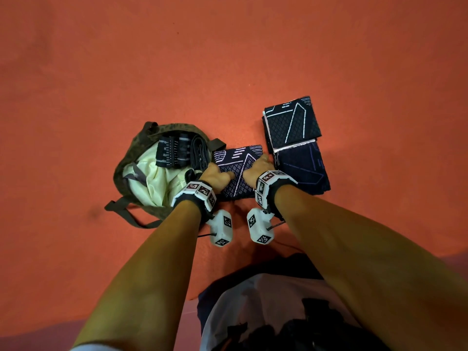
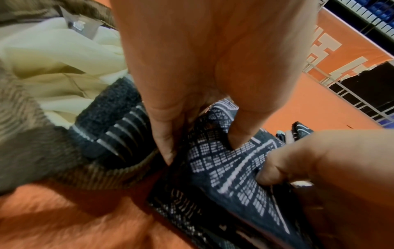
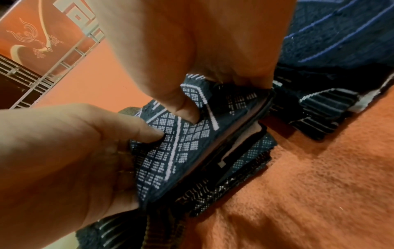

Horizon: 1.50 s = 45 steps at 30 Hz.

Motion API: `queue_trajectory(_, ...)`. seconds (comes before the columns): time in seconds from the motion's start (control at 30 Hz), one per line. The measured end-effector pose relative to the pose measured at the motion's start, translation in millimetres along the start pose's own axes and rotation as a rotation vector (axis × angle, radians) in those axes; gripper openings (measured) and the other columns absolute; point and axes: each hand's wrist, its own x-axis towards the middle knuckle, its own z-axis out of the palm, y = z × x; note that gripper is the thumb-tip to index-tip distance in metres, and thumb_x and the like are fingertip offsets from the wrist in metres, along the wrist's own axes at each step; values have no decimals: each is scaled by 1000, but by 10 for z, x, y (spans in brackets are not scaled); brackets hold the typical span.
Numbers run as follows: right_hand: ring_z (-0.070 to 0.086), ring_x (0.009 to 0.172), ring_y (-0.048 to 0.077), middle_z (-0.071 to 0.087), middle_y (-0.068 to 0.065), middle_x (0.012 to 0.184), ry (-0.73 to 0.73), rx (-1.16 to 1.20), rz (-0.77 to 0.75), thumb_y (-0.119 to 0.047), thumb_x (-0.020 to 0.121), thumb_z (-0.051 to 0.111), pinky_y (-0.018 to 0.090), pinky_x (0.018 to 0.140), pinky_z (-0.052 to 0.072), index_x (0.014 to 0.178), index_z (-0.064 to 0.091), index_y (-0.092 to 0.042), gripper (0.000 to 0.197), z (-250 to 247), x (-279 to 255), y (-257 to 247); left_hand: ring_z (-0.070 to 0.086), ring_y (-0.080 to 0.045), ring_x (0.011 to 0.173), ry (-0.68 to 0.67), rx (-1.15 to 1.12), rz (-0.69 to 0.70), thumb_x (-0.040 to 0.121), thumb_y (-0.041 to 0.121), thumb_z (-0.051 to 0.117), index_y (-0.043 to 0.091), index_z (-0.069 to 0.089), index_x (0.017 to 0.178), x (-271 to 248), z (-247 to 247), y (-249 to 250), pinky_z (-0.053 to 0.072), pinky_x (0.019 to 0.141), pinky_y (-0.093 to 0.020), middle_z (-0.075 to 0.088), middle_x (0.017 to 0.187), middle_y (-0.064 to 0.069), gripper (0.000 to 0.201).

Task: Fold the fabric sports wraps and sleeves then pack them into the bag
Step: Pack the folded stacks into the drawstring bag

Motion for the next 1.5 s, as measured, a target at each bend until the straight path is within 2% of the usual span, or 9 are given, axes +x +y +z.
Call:
queue_trajectory(0.07, 58, 119, 37, 48, 20, 140, 9, -8, 14, -16, 83, 67, 44, 97, 53, 154, 12, -8, 90, -13, -10, -28, 64, -28, 106, 0, 5, -8, 69, 35, 72, 15, 52, 126, 100, -2, -43, 49, 103, -46, 66, 118, -6, 63)
queue_trajectory(0.3, 58, 119, 36, 51, 19, 137, 22, 20, 45, -17, 83, 67, 43, 99, 52, 149, 21, -6, 81, -104, -56, -42, 64, -28, 105, 8, -147, 2, 86, 18, 69, 11, 45, 129, -280, -44, 148, 51, 100, -44, 65, 119, -9, 50)
queue_trajectory(0.53, 54, 126, 37, 46, 22, 142, 80, 97, 67, -15, 86, 66, 41, 102, 47, 147, 24, -4, 75, -150, -204, -35, 66, -30, 102, 14, -301, 45, 63, 25, 69, 11, 45, 127, -487, -38, 183, 54, 96, -47, 66, 116, -13, 70)
queue_trajectory(0.83, 51, 130, 35, 46, 22, 144, 76, 180, 68, -13, 88, 66, 37, 101, 44, 150, 23, 1, 76, -168, -321, 1, 68, -27, 96, 21, -356, 64, 81, 32, 72, 13, 61, 95, -835, -30, 184, 55, 93, -40, 70, 99, -7, 26)
queue_trajectory(0.93, 51, 130, 36, 44, 22, 145, 71, 179, 63, -12, 87, 65, 39, 103, 44, 153, 18, -1, 81, -134, -324, 55, 70, -27, 96, 1, -389, 43, 85, 30, 70, 5, 64, 112, -845, 3, 168, 58, 89, -39, 72, 103, -10, 37)
queue_trajectory(1.13, 56, 124, 35, 51, 21, 140, 57, 129, 41, -19, 87, 65, 36, 97, 46, 153, 15, -2, 84, -112, -286, 152, 69, -26, 100, -2, -422, 42, 84, 30, 70, 9, 62, 120, -773, 83, 136, 54, 95, -39, 71, 111, -10, 43)
queue_trajectory(1.3, 61, 113, 33, 57, 18, 132, 49, 85, 21, -20, 86, 65, 32, 81, 44, 152, 18, -3, 83, -100, -240, 142, 71, -27, 97, 4, -384, 18, 48, 45, 74, 13, 60, 123, -263, 148, -68, 57, 92, -46, 72, 110, -9, 83)
queue_trajectory(1.43, 60, 99, 30, 59, 18, 128, 36, 81, 24, -22, 89, 64, 29, 77, 41, 149, 24, -3, 75, -134, -187, 107, 71, -28, 95, -28, -349, 21, 44, 40, 71, 10, 64, 117, -310, 88, 30, 57, 92, -46, 74, 104, -9, 79)
queue_trajectory(1.5, 61, 100, 30, 59, 18, 128, 22, 80, 28, -23, 91, 62, 29, 79, 42, 149, 23, -4, 73, -146, -160, 102, 70, -27, 95, -36, -335, 18, 53, 35, 71, 9, 64, 116, -430, 41, 124, 58, 83, -39, 73, 104, -10, 68)
